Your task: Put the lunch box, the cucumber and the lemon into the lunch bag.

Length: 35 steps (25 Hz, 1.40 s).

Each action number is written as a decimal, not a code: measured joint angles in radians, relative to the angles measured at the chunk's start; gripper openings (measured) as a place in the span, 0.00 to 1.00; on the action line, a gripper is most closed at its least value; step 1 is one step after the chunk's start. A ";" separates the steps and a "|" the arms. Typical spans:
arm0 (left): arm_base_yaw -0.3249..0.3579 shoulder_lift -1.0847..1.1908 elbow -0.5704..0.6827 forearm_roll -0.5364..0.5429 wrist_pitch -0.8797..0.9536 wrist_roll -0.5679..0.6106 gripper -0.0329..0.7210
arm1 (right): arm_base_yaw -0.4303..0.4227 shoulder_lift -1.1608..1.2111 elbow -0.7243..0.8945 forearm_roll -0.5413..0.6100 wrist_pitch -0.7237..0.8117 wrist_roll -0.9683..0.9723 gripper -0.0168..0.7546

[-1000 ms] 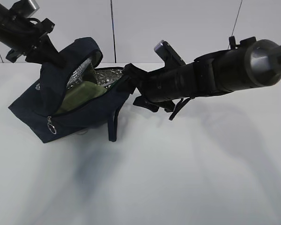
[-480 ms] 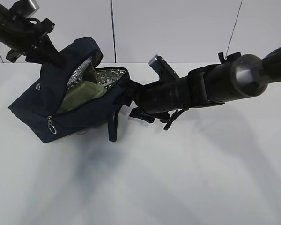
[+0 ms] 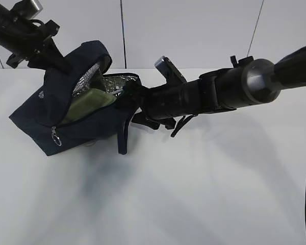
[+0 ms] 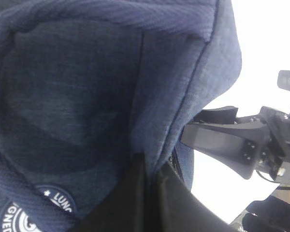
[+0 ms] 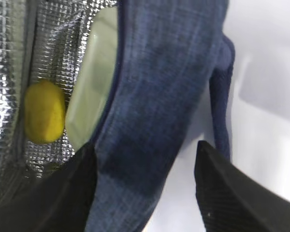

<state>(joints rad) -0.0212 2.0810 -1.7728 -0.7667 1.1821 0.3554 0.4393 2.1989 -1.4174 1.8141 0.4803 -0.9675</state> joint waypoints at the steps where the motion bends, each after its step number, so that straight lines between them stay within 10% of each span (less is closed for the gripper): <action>1: 0.000 0.000 0.000 0.000 0.000 0.000 0.03 | 0.000 0.002 0.000 0.000 0.000 0.000 0.64; 5: 0.000 0.000 0.000 0.000 0.000 0.000 0.03 | 0.000 0.013 0.000 0.000 0.002 0.000 0.57; 14: 0.000 0.000 0.000 0.000 0.015 -0.015 0.03 | 0.000 0.015 -0.002 0.000 0.012 -0.004 0.05; 22: 0.000 0.000 0.000 0.000 0.024 -0.060 0.03 | 0.000 0.011 -0.002 -0.021 0.048 -0.081 0.03; 35: -0.107 0.000 0.000 -0.059 0.026 -0.120 0.03 | -0.032 -0.177 -0.002 -0.589 0.031 0.084 0.03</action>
<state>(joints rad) -0.1283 2.0810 -1.7728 -0.8259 1.2085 0.2355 0.4073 2.0223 -1.4191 1.2254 0.5113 -0.8832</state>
